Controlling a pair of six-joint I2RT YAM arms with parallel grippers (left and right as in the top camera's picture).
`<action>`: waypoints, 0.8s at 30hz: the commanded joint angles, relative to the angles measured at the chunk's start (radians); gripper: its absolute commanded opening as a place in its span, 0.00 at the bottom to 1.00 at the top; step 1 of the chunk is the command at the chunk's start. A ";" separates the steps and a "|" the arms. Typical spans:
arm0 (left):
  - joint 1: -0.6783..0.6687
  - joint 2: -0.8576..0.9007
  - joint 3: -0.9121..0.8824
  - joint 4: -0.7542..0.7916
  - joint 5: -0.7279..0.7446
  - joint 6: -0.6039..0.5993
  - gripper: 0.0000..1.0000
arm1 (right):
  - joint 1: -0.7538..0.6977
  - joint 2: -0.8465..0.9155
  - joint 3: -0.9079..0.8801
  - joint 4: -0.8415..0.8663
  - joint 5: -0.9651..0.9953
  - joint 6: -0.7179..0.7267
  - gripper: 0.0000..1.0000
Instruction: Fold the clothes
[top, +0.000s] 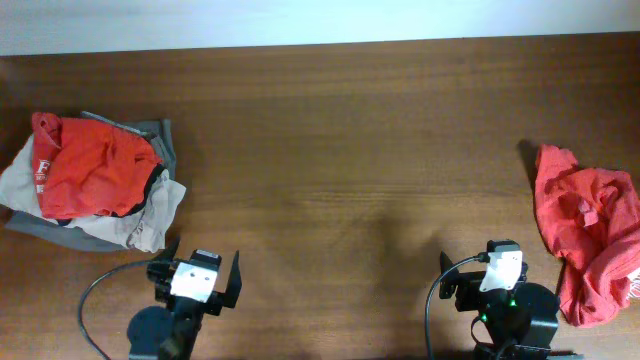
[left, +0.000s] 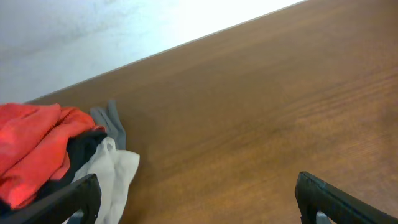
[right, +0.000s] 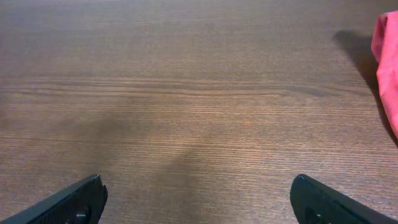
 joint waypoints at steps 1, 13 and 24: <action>0.003 -0.031 -0.074 0.067 0.011 -0.018 0.99 | -0.003 -0.010 -0.006 0.002 -0.008 0.004 0.99; 0.003 -0.031 -0.110 0.118 0.008 -0.042 0.99 | -0.003 -0.010 -0.006 0.003 -0.008 0.004 0.99; 0.003 -0.031 -0.110 0.118 0.008 -0.042 0.99 | -0.003 -0.010 -0.006 0.003 -0.008 0.004 0.99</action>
